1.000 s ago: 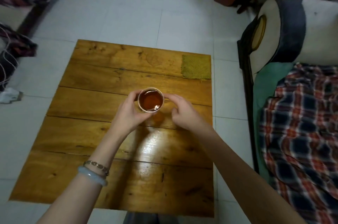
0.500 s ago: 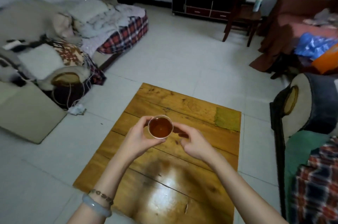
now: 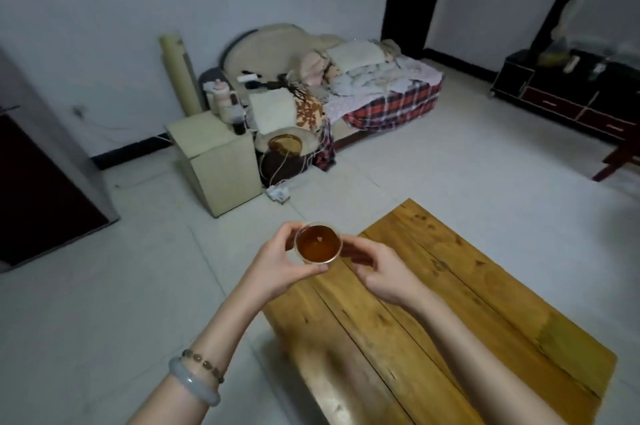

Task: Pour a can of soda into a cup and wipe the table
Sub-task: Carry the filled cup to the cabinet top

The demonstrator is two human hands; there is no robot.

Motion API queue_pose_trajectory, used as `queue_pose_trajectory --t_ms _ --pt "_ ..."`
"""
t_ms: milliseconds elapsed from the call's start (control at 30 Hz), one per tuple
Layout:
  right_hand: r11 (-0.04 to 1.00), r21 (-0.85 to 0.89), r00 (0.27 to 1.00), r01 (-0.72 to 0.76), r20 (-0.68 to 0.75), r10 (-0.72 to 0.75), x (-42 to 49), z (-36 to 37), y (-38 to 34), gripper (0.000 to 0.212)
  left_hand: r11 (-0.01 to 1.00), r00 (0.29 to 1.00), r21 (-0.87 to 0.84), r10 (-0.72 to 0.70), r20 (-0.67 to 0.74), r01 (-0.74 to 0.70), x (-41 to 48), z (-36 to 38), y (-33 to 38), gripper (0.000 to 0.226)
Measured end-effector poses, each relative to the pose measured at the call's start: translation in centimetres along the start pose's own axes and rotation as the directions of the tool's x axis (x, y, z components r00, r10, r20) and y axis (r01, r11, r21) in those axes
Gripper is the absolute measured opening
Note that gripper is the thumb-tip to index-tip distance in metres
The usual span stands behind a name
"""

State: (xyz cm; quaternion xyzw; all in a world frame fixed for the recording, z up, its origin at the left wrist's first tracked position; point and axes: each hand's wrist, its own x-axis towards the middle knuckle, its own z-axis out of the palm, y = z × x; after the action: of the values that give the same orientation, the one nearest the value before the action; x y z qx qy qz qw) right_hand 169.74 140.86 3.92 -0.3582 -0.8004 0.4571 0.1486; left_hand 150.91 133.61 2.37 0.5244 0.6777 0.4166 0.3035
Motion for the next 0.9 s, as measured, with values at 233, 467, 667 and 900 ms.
queue_pose_trajectory --t_ms 233,467,667,900 --pt "0.993 -0.021 0.982 0.12 0.152 -0.116 7.3 7.7 -8.6 0.059 0.984 0.974 -0.145 -0.128 -0.187 0.102 -2.4 -12.1 -3.7 0.066" --pt "0.981 0.056 0.96 0.183 0.204 -0.191 14.2 16.6 -16.4 0.059 0.974 0.96 -0.196 -0.156 -0.232 0.111 -3.4 -24.6 -8.3 0.062" --pt "0.968 0.17 0.954 0.184 0.207 -0.217 20.3 23.8 -22.4 0.058 0.985 0.946 -0.142 -0.134 -0.294 0.096 -3.6 -34.8 -11.9 0.061" --pt "0.91 0.414 0.924 -0.011 0.353 -0.149 27.4 29.2 -26.9 0.052 0.987 0.907 -0.121 -0.142 -0.397 0.102 -2.4 -43.8 -15.5 0.062"
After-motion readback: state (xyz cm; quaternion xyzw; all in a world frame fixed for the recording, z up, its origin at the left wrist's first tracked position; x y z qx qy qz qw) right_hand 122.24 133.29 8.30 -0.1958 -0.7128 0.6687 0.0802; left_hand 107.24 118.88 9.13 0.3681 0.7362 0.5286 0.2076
